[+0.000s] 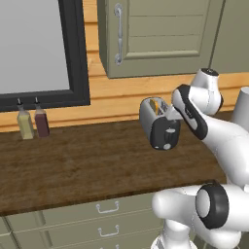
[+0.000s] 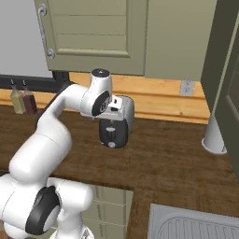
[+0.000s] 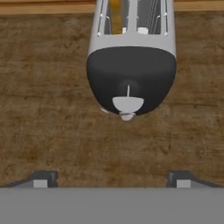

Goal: Start the toaster. Once the lever pops up, take the bread to the plate on the dining counter.

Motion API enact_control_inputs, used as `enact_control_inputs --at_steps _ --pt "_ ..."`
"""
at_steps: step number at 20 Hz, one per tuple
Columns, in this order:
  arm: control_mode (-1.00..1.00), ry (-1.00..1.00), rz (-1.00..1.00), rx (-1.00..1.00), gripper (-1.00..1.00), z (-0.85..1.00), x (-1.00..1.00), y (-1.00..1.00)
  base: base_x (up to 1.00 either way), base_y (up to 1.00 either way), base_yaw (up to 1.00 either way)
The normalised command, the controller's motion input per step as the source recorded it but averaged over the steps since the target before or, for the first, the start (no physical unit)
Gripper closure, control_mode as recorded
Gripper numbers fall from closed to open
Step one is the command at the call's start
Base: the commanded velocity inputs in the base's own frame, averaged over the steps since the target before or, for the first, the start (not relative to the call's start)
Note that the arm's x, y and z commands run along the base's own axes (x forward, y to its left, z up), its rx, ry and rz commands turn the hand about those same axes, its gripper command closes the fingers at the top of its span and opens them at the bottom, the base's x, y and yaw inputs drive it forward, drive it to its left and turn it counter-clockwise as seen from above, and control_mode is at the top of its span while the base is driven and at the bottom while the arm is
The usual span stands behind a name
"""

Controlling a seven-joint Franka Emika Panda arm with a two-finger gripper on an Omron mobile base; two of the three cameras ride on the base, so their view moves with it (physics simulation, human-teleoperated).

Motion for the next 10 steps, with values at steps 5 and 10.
enact_control_inputs --at_steps 5,10 --pt "-1.0 -0.06 0.0 0.0 1.0 -0.36 0.4 -0.2 0.0 0.0 0.0" --pt "-1.0 -0.1 0.0 0.0 1.0 -0.47 0.66 -0.06 0.0 0.0 0.0"
